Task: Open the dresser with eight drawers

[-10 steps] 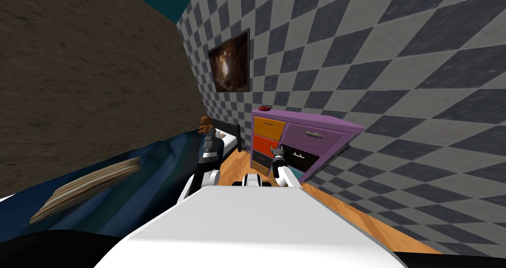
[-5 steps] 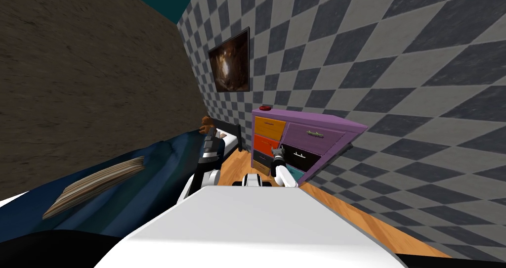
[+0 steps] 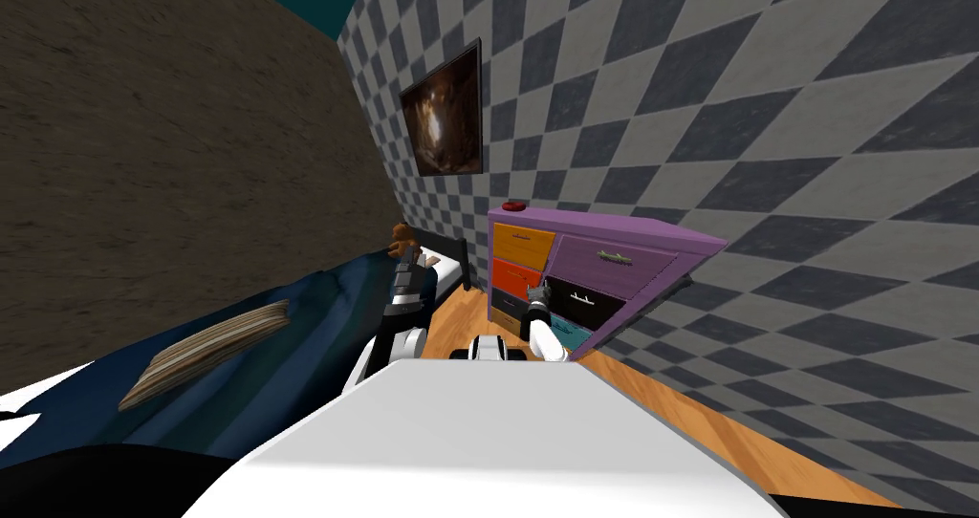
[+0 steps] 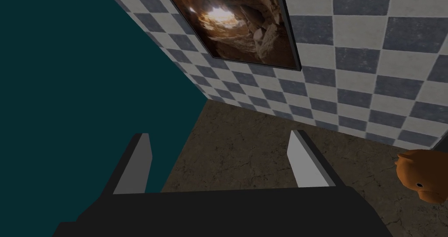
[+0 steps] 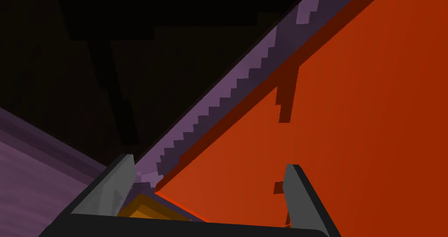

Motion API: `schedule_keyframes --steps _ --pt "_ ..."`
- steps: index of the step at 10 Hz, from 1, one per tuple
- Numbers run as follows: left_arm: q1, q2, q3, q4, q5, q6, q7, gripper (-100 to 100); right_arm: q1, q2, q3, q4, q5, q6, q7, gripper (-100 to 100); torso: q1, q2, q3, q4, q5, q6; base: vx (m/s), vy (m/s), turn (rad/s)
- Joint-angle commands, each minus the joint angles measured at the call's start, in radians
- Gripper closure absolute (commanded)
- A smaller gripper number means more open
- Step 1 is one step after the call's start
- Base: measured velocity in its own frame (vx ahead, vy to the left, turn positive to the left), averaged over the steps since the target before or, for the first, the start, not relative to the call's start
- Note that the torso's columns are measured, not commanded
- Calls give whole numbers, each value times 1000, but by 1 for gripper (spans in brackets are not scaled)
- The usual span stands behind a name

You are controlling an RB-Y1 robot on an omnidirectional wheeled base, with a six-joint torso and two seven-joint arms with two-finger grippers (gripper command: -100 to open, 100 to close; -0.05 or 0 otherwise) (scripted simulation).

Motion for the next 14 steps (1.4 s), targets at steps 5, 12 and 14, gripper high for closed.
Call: schedule_keyframes --steps 5,12,14 --pt "0 0 0 0 0 0 0 0 -63 30 67 108 192 124 100 -100 5 33 17 15 9 15 -25 25 68" --pt "0 0 0 0 0 0 0 0 -79 0 64 124 245 116 81 -100 6 33 17 15 10 17 -8 31 -18" --pt "0 0 0 0 0 0 0 0 -75 -61 43 114 239 68 30 -100 9 33 17 15 11 16 63 166 -155"
